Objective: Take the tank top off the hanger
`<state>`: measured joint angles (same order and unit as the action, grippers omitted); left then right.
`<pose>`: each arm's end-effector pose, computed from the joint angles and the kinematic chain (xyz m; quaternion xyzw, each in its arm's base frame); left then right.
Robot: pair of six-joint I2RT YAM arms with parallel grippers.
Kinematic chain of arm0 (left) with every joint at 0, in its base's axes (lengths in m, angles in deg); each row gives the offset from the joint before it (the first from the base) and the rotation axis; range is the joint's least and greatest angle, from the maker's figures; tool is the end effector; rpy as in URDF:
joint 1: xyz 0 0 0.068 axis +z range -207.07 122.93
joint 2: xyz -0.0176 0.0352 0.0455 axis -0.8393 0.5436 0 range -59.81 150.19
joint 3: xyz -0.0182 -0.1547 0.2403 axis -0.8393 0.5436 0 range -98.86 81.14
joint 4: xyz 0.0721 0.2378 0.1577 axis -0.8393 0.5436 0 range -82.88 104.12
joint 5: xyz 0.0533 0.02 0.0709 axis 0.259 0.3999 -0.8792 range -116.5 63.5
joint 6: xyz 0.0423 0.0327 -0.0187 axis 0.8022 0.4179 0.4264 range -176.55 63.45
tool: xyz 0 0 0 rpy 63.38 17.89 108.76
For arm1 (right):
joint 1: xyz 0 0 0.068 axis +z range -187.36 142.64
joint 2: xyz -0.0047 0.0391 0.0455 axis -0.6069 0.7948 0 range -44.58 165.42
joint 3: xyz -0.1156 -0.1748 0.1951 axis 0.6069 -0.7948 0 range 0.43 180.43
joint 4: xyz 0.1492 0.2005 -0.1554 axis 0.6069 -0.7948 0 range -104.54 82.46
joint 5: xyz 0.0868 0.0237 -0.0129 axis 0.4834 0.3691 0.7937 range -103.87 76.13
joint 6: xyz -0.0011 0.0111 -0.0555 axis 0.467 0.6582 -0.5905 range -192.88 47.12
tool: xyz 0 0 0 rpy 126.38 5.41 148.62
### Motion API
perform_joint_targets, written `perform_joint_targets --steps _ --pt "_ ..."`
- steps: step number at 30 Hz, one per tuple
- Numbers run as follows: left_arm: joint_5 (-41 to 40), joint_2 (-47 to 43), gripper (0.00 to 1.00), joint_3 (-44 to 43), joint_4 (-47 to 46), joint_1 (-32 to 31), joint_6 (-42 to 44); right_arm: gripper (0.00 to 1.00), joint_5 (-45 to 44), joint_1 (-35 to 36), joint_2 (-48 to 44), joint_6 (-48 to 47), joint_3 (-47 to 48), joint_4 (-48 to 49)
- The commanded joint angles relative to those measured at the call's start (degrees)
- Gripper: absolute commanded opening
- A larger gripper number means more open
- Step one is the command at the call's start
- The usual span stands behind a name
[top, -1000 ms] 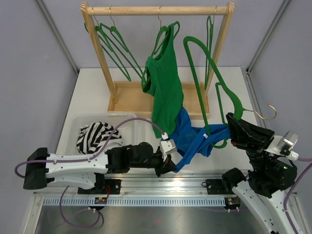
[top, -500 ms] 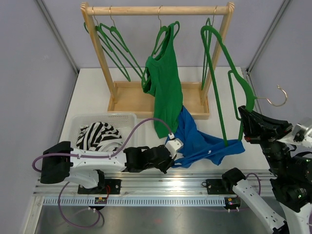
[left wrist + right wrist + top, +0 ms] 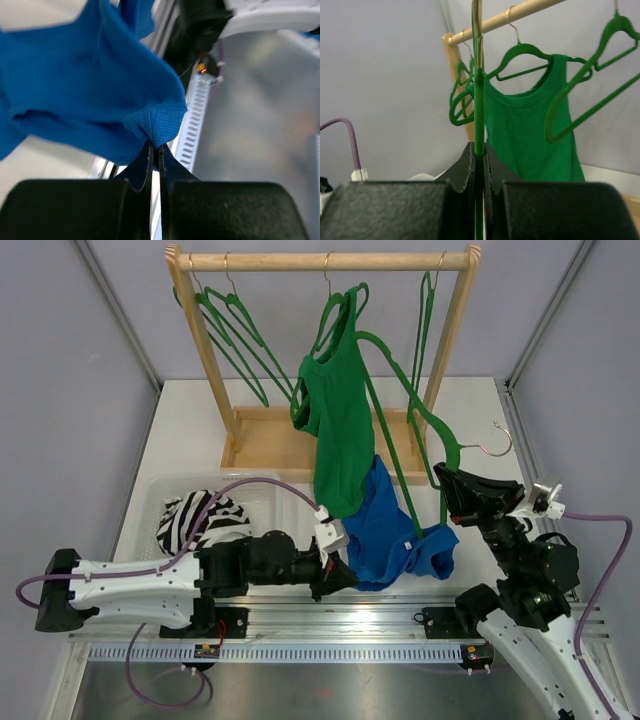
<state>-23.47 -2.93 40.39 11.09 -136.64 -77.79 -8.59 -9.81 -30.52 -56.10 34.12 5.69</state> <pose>0.0450 -0.2564 0.2873 0.4125 0.7081 -0.4551 0.3484 0.0771 0.0445 0.3931 -0.0851 0.4718 0.3514 0.8042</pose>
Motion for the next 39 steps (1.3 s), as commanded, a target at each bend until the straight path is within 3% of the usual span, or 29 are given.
perform_joint_targets --steps 1,3,4,6,8,9,10,12,14,17,20,21,23,24,25,28,29,32,33,39 --pt "2.6 -5.0 0.0 0.1 -7.6 -0.2 0.6 0.0 8.9 0.2 2.7 3.3 2.0 17.5" --pt "-2.3 -6.0 0.04 -0.7 -4.3 -0.2 0.6 0.0 8.5 0.2 3.9 3.0 2.5 18.1" --pt "-8.2 -5.7 0.03 -1.2 0.4 -0.2 0.6 0.0 8.5 0.2 3.9 1.9 2.9 19.0" --pt "-11.9 -4.2 0.0 -2.8 5.1 -0.2 0.0 0.0 8.8 0.2 4.0 -1.6 3.3 19.3" --pt "-6.1 -3.2 0.0 -2.5 6.5 -0.2 0.8 0.0 11.4 0.2 3.4 -7.2 0.1 23.4" --pt "-2.0 -2.3 0.0 -0.8 5.1 -0.2 1.1 0.0 11.6 0.2 3.4 -10.6 -2.6 32.3" --pt "6.0 -1.6 0.0 0.3 1.0 -0.2 1.0 0.0 9.0 0.2 3.4 -11.3 -5.1 35.9" --pt "13.2 1.5 0.0 0.5 -1.4 -0.2 1.7 0.0 -1.8 0.2 4.4 -12.0 -7.5 37.2" --pt "11.7 8.4 0.0 -1.3 0.9 -1.0 1.7 0.0 -7.0 0.2 5.1 -12.8 -4.8 33.8" --pt "6.1 18.8 0.0 -6.5 7.4 -3.6 2.9 0.0 -10.4 0.3 6.1 -12.6 -2.8 36.1" --pt "-2.8 25.9 0.0 -10.6 12.2 -4.7 1.3 0.0 -11.6 0.3 7.3 -10.5 6.5 22.8" --pt "-6.9 26.8 0.0 -11.4 14.6 -4.7 -0.5 0.0 -8.5 0.2 8.1 -9.4 10.3 7.9" --pt "-15.2 26.4 0.0 -12.4 15.9 -4.8 -2.0 0.0 -7.0 0.2 12.4 -7.1 21.7 -5.7" --pt "-17.8 25.3 0.0 -12.4 16.6 -4.8 -3.9 0.0 -7.0 0.2 14.0 -4.8 25.2 -18.9" --pt "-22.8 24.2 0.0 -12.3 16.8 -4.7 -4.8 0.0 -6.9 0.3 15.4 -4.6 30.7 -23.8" --pt "-29.9 18.2 0.14 -12.2 18.4 -4.5 -7.6 0.0 -7.6 0.2 18.6 -4.3 35.5 -34.2" --pt "-31.0 16.9 0.39 -12.4 19.0 -4.5 -7.9 0.0 -8.4 0.2 19.2 -3.8 36.0 -35.4" --pt "-33.5 11.8 0.68 -13.6 22.0 -4.5 -8.7 0.0 -11.2 0.2 22.8 -3.2 41.0 -42.6" --pt "-34.4 9.5 0.99 -14.5 24.4 -4.5 -9.8 0.0 -11.6 0.2 24.1 -2.4 42.6 -46.8" --pt "-38.8 1.8 0.99 -16.6 34.6 -4.5 -13.1 0.0 -15.3 0.2 33.6 -1.6 52.1 -54.3"
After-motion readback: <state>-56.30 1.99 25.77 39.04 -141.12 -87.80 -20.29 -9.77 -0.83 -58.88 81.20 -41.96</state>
